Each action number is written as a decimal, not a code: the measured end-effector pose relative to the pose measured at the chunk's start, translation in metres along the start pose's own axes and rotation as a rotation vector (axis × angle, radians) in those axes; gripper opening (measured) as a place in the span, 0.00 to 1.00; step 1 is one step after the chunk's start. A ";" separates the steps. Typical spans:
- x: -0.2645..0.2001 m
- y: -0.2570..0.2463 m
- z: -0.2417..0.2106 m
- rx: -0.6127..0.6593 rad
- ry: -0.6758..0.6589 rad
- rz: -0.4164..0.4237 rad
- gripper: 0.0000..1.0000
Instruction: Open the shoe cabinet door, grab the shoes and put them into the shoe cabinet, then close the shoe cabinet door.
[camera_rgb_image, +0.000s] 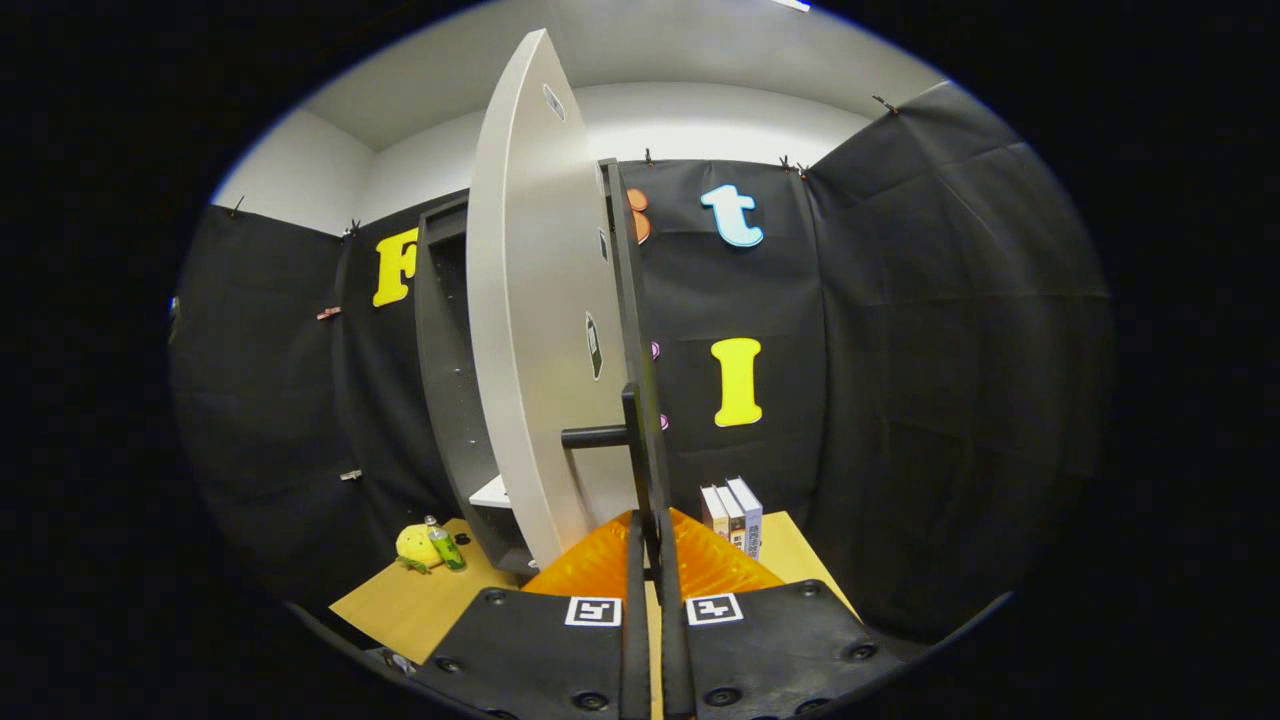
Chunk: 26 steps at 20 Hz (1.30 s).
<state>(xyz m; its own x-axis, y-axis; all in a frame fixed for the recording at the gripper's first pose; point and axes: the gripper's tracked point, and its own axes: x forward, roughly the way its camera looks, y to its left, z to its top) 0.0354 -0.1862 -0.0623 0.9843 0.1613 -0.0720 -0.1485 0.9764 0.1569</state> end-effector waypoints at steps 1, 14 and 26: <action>-0.006 -0.001 0.003 -0.002 -0.004 -0.020 0.10; -0.073 0.062 -0.030 -0.056 -0.048 -0.086 0.98; -0.051 0.159 -0.238 0.008 0.333 0.037 0.99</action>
<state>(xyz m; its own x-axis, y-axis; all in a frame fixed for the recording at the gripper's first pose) -0.0612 -0.0051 -0.2684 0.8929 0.2356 -0.3838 -0.1812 0.9682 0.1726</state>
